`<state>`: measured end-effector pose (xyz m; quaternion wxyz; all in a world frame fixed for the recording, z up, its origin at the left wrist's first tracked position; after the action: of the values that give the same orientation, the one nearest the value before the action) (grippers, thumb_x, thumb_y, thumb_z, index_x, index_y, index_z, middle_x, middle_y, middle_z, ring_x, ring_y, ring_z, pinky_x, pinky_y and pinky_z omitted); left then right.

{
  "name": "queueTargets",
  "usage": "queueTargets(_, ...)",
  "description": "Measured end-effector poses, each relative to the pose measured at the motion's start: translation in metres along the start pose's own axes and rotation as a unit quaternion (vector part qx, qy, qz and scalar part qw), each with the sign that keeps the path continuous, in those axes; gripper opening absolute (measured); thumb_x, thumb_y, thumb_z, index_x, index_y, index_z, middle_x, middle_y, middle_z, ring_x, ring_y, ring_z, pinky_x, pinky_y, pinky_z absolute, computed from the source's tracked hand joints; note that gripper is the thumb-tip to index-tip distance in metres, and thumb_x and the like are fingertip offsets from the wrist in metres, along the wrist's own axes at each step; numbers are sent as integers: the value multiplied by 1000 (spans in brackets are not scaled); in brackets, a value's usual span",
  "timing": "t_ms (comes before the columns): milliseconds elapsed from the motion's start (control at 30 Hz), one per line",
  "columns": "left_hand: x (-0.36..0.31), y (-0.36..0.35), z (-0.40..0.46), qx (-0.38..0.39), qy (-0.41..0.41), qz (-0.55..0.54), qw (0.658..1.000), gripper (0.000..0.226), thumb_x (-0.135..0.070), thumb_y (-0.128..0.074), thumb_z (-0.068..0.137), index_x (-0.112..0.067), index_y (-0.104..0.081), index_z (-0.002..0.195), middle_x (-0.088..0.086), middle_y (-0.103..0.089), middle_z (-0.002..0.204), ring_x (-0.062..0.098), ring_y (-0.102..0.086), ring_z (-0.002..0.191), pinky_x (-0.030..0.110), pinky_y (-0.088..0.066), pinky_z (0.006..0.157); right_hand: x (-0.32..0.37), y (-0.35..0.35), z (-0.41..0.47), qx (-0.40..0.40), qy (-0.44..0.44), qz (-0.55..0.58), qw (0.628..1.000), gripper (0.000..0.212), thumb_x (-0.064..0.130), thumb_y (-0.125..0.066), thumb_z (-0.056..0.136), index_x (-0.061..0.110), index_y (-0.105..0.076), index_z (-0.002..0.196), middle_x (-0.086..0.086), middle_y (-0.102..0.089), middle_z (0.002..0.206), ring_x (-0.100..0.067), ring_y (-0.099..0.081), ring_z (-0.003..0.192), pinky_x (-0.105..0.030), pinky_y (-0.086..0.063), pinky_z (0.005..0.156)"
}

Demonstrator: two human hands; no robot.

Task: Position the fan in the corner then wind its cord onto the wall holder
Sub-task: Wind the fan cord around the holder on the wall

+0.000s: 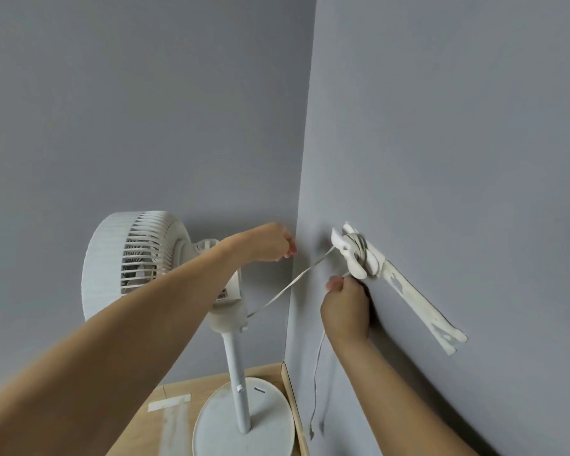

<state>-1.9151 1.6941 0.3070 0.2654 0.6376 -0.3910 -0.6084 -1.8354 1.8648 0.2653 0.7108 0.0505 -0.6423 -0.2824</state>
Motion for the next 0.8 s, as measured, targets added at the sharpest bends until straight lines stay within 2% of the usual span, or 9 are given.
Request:
queueTargets(100, 3, -11, 5, 12, -8, 40, 999, 43, 4, -39, 91, -9, -67, 120, 5, -65, 126, 22, -57, 119, 28, -44, 101, 4, -17, 19, -25, -25, 43, 998, 29, 9, -36, 97, 3, -63, 104, -12, -66, 110, -29, -58, 100, -35, -44, 89)
queueTargets(200, 10, -30, 13, 73, 6, 16, 997, 45, 4, -38, 92, -10, -64, 126, 6, -62, 130, 24, -55, 123, 30, -40, 106, 7, -30, 33, -58, -69, 144, 985, 33, 17, -35, 100, 9, -63, 116, -6, -65, 116, -25, -58, 104, -35, -46, 95)
queueTargets(367, 21, -60, 34, 155, 18, -107, 982, 45, -18, -42, 89, -24, -61, 130, -2, -61, 134, 22, -56, 123, 41, -34, 114, 10, -37, 41, -53, -76, 296, 951, 31, 3, -38, 97, 7, -64, 113, 2, -64, 105, -8, -60, 90, -6, -44, 64)
queueTargets(467, 22, -68, 40, 180, 18, -152, 972, 35, -22, -51, 86, -21, -72, 115, -2, -66, 127, 21, -58, 116, 37, -32, 112, 12, -38, 43, -38, -73, 323, 943, 29, 4, -40, 99, 8, -62, 116, 4, -62, 105, 3, -57, 83, 1, -42, 50)
queueTargets(533, 22, -70, 43, 185, 11, -170, 968, 28, -20, -50, 88, -17, -76, 97, -2, -74, 110, 23, -63, 107, 41, -32, 112, 13, -38, 44, -37, -75, 325, 942, 26, 6, -41, 99, 12, -62, 112, 8, -61, 101, -2, -58, 85, 1, -42, 50)
queueTargets(600, 23, -63, 43, 157, 10, -172, 972, 28, -20, -45, 95, -18, -70, 82, -3, -75, 91, 22, -65, 94, 39, -36, 104, 12, -38, 43, -39, -75, 312, 946, 25, 9, -42, 99, 16, -63, 111, 8, -61, 105, -12, -59, 100, -4, -49, 71)
queueTargets(667, 24, -46, 42, 98, 10, -192, 976, 29, -18, -42, 100, -16, -61, 78, 0, -69, 80, 21, -64, 82, 31, -40, 80, 3, -43, 41, -28, -96, 287, 953, 27, 13, -41, 98, 16, -62, 115, 3, -62, 117, -20, -59, 114, -27, -48, 97)
queueTargets(733, 14, -19, 38, 26, 1, -198, 980, 28, -18, -44, 101, -16, -57, 76, 2, -63, 71, 18, -59, 67, 26, -35, 60, -9, -45, 34, 6, -161, 253, 954, 30, 14, -40, 97, 7, -61, 117, -10, -62, 126, -31, -58, 117, -37, -44, 96)
queueTargets(800, -3, 7, 33, -33, -8, -216, 976, 30, -16, -47, 100, -14, -56, 72, 3, -55, 64, 17, -51, 55, 26, -35, 55, -18, -52, 20, 83, -213, 225, 947, 28, 8, -41, 95, -6, -60, 109, -22, -65, 117, -38, -60, 111, -41, -46, 92)
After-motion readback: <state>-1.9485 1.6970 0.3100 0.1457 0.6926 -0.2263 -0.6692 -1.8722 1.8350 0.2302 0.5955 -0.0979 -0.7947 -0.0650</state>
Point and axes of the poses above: each hand's wrist, its own z-axis towards the middle knuckle, its own y-axis out of the back of the hand, x = y × z, the point moved 8 cm from there along z, towards the middle knuckle
